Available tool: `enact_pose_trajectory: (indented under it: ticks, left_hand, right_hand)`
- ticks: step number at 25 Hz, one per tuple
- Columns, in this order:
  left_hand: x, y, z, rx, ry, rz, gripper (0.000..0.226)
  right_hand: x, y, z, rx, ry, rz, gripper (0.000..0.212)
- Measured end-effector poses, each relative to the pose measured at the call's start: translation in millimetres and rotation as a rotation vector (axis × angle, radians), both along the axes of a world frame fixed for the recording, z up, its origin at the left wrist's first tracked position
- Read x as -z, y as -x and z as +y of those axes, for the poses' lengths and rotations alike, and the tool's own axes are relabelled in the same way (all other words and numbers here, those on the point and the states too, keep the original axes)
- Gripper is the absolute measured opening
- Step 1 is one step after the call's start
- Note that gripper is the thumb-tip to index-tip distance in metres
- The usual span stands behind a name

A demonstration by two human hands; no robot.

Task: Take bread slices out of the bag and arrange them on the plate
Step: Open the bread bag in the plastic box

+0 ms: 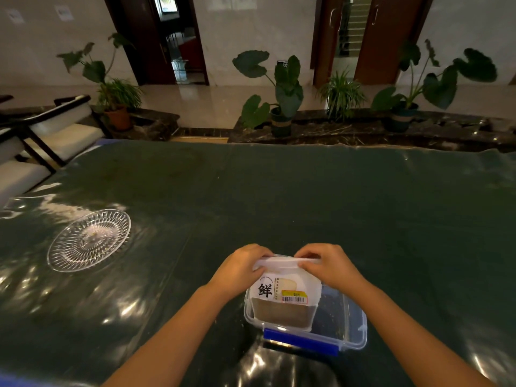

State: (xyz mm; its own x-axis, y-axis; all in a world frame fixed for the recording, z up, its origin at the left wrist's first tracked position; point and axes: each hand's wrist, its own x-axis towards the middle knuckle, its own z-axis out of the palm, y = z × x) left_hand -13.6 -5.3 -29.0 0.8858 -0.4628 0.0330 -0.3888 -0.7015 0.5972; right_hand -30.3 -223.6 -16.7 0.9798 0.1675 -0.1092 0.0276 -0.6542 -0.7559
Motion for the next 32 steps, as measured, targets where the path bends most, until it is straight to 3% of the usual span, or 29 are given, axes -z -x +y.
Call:
enact_pose_trajectory:
  ticks: [5,9,11,14,17,21,27,30,32]
  left_hand:
    - [4,0,2,-0.033,0.171,0.048,0.019]
    - [2,-4,0,-0.043,0.246,0.177,0.014]
    - [0,-5,1,-0.067,0.252,0.225,0.015]
    - [-2,-2,1,-0.115,0.165,0.187,0.037]
    - [-6,2,-2,-0.076,-0.051,-0.013,0.058]
    - [-14,5,-2,-0.008,-0.039,-0.197,0.028]
    - [-25,0,2,-0.065,0.165,-0.012,0.007]
    - [-26,3,-3,-0.155,0.169,0.063,0.017]
    - [-20,12,-5,-0.151,-0.027,-0.266,0.053]
  right_hand:
    - [0,1,-3,0.082,-0.169,0.071,0.016]
    - [-5,9,-6,-0.089,-0.029,0.016,0.045]
    - [-5,11,-4,-0.096,0.019,-0.07,0.043]
    - [-5,10,-2,0.051,-0.12,-0.081,0.029]
    - [-5,5,-2,0.134,-0.198,-0.037,0.02]
    - [-4,4,-4,0.173,-0.251,0.011,0.012]
    - [-21,9,-10,0.049,-0.265,0.03,0.009]
    - [-29,4,-9,-0.015,-0.139,0.013,0.012]
    - [-33,0,-7,-0.006,-0.094,-0.011,0.012]
